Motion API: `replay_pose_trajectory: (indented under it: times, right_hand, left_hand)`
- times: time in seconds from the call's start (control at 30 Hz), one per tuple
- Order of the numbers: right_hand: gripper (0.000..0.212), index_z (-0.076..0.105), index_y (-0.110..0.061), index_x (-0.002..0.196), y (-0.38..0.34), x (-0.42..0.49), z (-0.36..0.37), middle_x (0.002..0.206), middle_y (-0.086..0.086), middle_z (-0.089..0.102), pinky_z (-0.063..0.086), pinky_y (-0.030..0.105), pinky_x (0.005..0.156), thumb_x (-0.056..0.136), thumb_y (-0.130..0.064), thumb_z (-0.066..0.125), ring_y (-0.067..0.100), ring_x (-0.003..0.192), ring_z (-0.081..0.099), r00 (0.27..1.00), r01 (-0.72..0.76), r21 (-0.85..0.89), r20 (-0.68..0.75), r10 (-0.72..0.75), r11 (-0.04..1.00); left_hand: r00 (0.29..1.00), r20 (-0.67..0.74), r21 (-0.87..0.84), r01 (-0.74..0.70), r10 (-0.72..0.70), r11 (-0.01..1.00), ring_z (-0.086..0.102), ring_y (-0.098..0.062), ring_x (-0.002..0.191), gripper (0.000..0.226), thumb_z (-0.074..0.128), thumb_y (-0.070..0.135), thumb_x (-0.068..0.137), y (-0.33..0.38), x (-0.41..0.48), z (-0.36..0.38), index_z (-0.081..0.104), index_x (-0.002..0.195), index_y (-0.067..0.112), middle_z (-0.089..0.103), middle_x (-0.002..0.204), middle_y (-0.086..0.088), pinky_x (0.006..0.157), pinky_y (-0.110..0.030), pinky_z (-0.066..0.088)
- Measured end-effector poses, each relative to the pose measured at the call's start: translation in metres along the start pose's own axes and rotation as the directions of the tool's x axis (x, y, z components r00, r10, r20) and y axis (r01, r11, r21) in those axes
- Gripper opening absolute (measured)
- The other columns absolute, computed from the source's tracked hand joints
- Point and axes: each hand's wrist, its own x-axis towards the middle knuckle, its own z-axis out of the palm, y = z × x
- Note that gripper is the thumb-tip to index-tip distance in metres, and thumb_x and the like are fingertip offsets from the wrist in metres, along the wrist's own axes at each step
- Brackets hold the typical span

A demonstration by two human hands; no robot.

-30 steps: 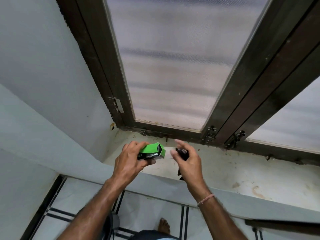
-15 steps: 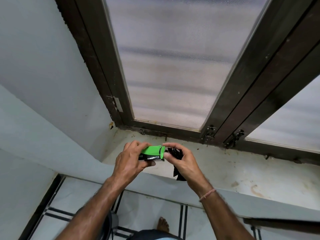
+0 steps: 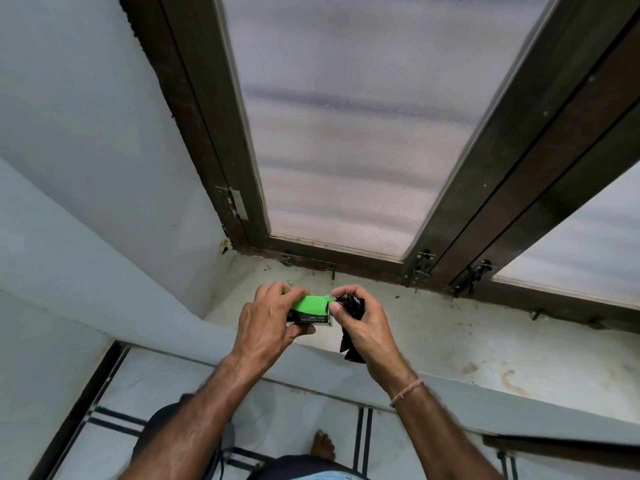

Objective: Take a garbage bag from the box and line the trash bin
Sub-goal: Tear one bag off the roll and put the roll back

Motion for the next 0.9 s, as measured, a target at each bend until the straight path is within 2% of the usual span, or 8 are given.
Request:
replay_pose_trajectory:
  times: [0.07,0.17,0.23,0.33,0.43,0.6,0.7,0.9]
  right_hand:
    - [0.011,0.069,-0.032,0.102,0.004,0.0,0.004,0.087,-0.004,0.07,0.054,0.033,0.065,0.093,-0.028,0.076,0.009,0.072,0.061,0.998,-0.005,0.005,-0.057,0.006,1.0]
    - [0.011,0.073,-0.031,0.095,0.009,-0.003,0.009,0.08,0.009,0.07,0.053,0.038,0.055,0.09,-0.038,0.079,0.018,0.061,0.058,0.995,-0.002,-0.002,-0.103,0.002,1.0]
    - [0.005,0.076,-0.03,0.093,0.013,-0.003,0.014,0.074,0.009,0.07,0.053,0.037,0.051,0.09,-0.031,0.08,0.018,0.055,0.057,0.992,0.001,0.013,-0.13,0.001,1.0]
    - [0.009,0.078,-0.03,0.089,0.018,0.004,0.02,0.072,-0.003,0.073,0.054,0.033,0.058,0.089,-0.022,0.082,0.011,0.058,0.06,0.988,-0.018,0.016,-0.153,0.021,1.0]
    - [0.012,0.081,-0.026,0.097,0.02,0.017,0.022,0.072,-0.003,0.073,0.051,0.03,0.05,0.09,-0.017,0.08,0.013,0.055,0.058,0.985,-0.099,0.055,-0.138,0.105,0.994]
    - [0.017,0.08,-0.025,0.104,0.026,0.034,0.028,0.082,0.0,0.076,0.057,0.032,0.06,0.091,-0.015,0.077,0.016,0.064,0.063,0.979,-0.164,0.043,-0.111,0.168,0.985]
    - [0.017,0.079,-0.024,0.108,0.027,0.035,0.027,0.087,0.005,0.076,0.055,0.029,0.053,0.094,-0.015,0.074,0.018,0.062,0.062,0.98,-0.176,0.056,-0.083,0.18,0.983]
    - [0.019,0.079,-0.024,0.112,0.032,0.03,0.021,0.101,0.001,0.08,0.055,0.021,0.059,0.093,-0.023,0.075,0.011,0.076,0.069,0.976,-0.18,0.063,-0.111,0.186,0.982]
  left_hand:
    - [1.0,-0.022,0.016,0.02,-0.02,1.0,0.053,-0.018,0.11,0.06,0.081,0.059,0.077,0.002,0.0,0.001,0.061,0.131,0.039,0.06,0.115,0.006,0.075,-0.037,0.053]
    - [0.995,-0.075,0.035,0.073,-0.071,0.997,0.054,-0.02,0.108,0.06,0.083,0.057,0.075,0.003,0.0,0.003,0.064,0.128,0.038,0.062,0.113,0.004,0.073,-0.037,0.05]
    - [0.991,-0.09,0.049,0.1,-0.095,0.994,0.054,-0.021,0.106,0.06,0.084,0.057,0.075,0.004,0.0,0.006,0.064,0.128,0.038,0.062,0.112,0.004,0.073,-0.038,0.05]
    - [0.99,-0.083,0.065,0.115,-0.11,0.991,0.053,-0.02,0.107,0.06,0.084,0.055,0.076,0.004,0.003,0.01,0.062,0.129,0.037,0.061,0.114,0.003,0.075,-0.04,0.05]
    - [0.99,-0.05,0.086,0.139,-0.135,0.987,0.051,-0.02,0.112,0.06,0.083,0.044,0.081,-0.004,0.015,0.015,0.059,0.136,0.037,0.059,0.121,0.002,0.08,-0.039,0.051]
    - [0.996,0.022,0.161,0.078,-0.082,0.984,0.048,-0.024,0.124,0.066,0.08,0.034,0.087,-0.018,0.028,0.024,0.051,0.146,0.038,0.054,0.134,-0.003,0.098,-0.047,0.046]
    - [0.997,0.045,0.187,0.048,-0.057,0.981,0.046,-0.025,0.13,0.069,0.077,0.039,0.088,-0.023,0.03,0.026,0.047,0.15,0.038,0.053,0.137,-0.004,0.111,-0.053,0.035]
    - [1.0,-0.005,0.172,0.02,-0.02,0.985,0.053,-0.028,0.126,0.078,0.084,0.048,0.078,-0.027,0.026,0.031,0.053,0.147,0.031,0.058,0.134,-0.007,0.112,-0.059,0.034]
